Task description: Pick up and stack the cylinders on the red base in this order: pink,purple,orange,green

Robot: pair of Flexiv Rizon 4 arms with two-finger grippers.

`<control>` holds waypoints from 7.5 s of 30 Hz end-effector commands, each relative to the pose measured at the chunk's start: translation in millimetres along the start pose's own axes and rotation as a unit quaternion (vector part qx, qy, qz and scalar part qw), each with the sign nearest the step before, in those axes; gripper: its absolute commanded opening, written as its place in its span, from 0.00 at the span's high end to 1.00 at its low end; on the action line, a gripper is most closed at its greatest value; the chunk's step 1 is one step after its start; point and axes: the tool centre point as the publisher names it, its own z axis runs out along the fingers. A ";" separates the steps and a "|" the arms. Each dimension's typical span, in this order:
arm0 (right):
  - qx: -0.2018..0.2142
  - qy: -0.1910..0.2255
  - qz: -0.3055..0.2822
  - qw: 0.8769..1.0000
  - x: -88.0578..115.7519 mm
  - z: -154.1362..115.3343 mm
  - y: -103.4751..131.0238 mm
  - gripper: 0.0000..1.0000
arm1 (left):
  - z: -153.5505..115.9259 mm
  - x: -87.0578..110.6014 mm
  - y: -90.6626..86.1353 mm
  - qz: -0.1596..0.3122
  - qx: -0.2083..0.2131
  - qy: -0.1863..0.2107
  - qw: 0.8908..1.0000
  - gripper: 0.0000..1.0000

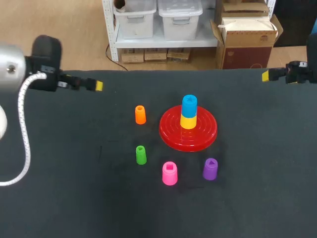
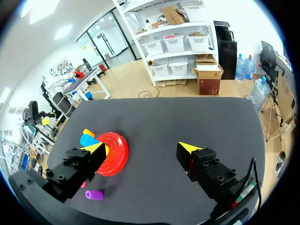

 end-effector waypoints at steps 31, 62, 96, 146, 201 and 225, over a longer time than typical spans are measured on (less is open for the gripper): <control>0.000 0.000 0.000 1.000 0.2 0.2 0.0 0.00 | -25.3 52.0 -51.5 0.289 0.188 0.040 0.938 0.00; 0.000 0.000 0.000 1.000 0.2 0.2 0.0 0.00 | -29.4 61.7 -46.2 0.300 0.180 0.039 0.936 0.00; 0.011 0.155 -0.239 0.959 37.5 22.8 114.0 0.00 | -29.4 61.7 -46.2 0.300 0.180 0.039 0.936 0.00; -0.095 0.343 -0.479 0.802 122.9 47.5 187.7 0.00 | -29.4 61.7 -46.2 0.300 0.180 0.039 0.936 0.00; -0.142 0.385 -0.667 0.621 217.4 102.5 245.2 0.18 | -29.4 61.7 -46.2 0.300 0.180 0.039 0.936 0.00; -0.135 0.398 -0.664 0.618 222.0 113.1 246.3 0.85 | -29.4 61.7 -46.2 0.300 0.180 0.039 0.936 0.00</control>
